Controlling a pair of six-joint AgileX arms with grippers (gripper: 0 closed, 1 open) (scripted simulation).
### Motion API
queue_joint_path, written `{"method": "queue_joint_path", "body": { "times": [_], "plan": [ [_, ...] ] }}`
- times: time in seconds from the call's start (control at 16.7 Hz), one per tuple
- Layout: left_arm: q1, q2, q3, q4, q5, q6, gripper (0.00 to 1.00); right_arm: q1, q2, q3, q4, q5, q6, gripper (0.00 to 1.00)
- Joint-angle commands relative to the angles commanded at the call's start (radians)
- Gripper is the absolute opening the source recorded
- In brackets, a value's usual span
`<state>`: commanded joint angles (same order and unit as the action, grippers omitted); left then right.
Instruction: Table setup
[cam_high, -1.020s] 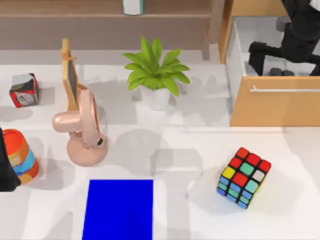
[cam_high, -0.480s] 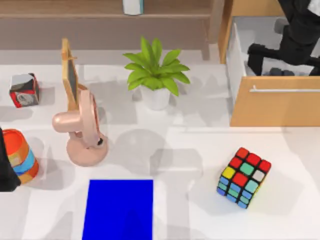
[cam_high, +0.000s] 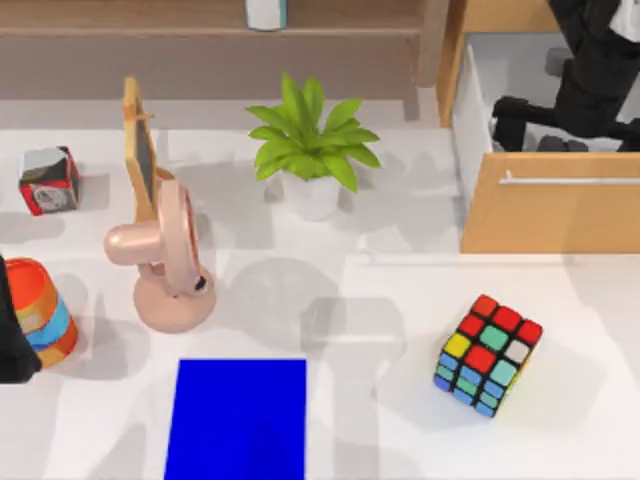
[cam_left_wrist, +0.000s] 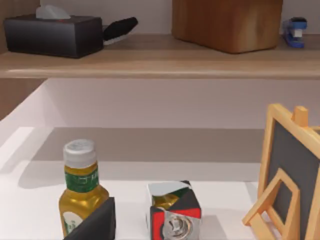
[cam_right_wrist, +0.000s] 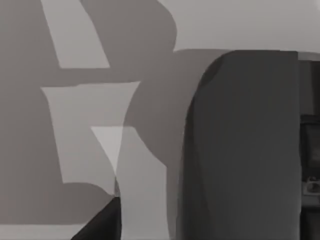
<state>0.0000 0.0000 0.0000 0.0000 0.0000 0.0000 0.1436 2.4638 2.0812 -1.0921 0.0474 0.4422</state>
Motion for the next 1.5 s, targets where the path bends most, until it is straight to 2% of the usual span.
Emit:
{"method": "queue_joint_path", "body": {
  "times": [0.66,1.26,1.5],
  "plan": [
    [0.0,0.0,0.0,0.0,0.0,0.0,1.0,0.0,0.0,0.0,0.0,0.0,0.0,0.02],
    [0.0,0.0,0.0,0.0,0.0,0.0,1.0,-0.001,-0.004,0.0,0.0,0.0,0.001,0.0],
    [0.0,0.0,0.0,0.0,0.0,0.0,1.0,-0.014,-0.08,-0.036,-0.008,-0.015,0.021,0.0]
  ]
}}
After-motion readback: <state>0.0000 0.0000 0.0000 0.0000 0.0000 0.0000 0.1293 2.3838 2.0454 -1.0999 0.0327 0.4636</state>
